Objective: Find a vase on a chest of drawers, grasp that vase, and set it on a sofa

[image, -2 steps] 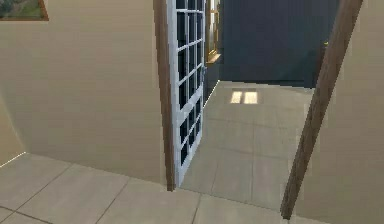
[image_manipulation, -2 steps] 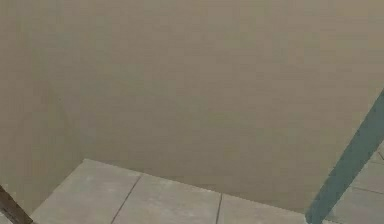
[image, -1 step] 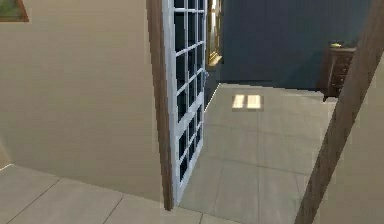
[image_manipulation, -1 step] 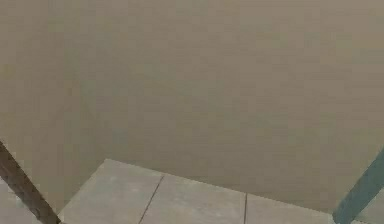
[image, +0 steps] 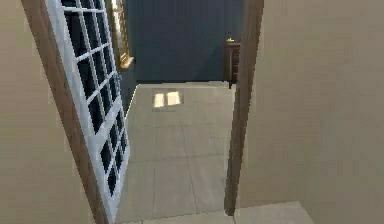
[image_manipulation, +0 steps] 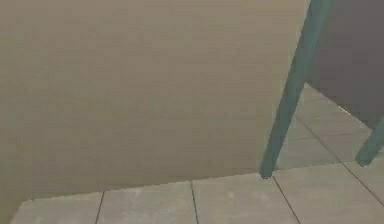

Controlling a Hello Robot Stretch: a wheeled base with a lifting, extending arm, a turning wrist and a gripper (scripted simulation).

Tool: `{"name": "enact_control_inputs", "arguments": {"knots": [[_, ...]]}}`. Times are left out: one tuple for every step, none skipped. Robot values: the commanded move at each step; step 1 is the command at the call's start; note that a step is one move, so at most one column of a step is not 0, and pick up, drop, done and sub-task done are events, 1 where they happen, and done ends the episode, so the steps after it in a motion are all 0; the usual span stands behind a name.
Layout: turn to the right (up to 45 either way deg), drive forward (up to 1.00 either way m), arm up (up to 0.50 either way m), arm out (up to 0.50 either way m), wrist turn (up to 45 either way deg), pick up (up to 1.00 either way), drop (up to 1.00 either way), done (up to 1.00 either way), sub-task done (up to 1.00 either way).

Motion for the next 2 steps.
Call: {"name": "enact_control_inputs", "arguments": {"knots": [[0.0, 0.9, 0.0, 0.0, 0.0, 0.0, 0.0, 0.0, 0.0], [9.0, 0.0, 0.0, 0.0, 0.0, 0.0, 0.0, 0.0, 0.0]]}}
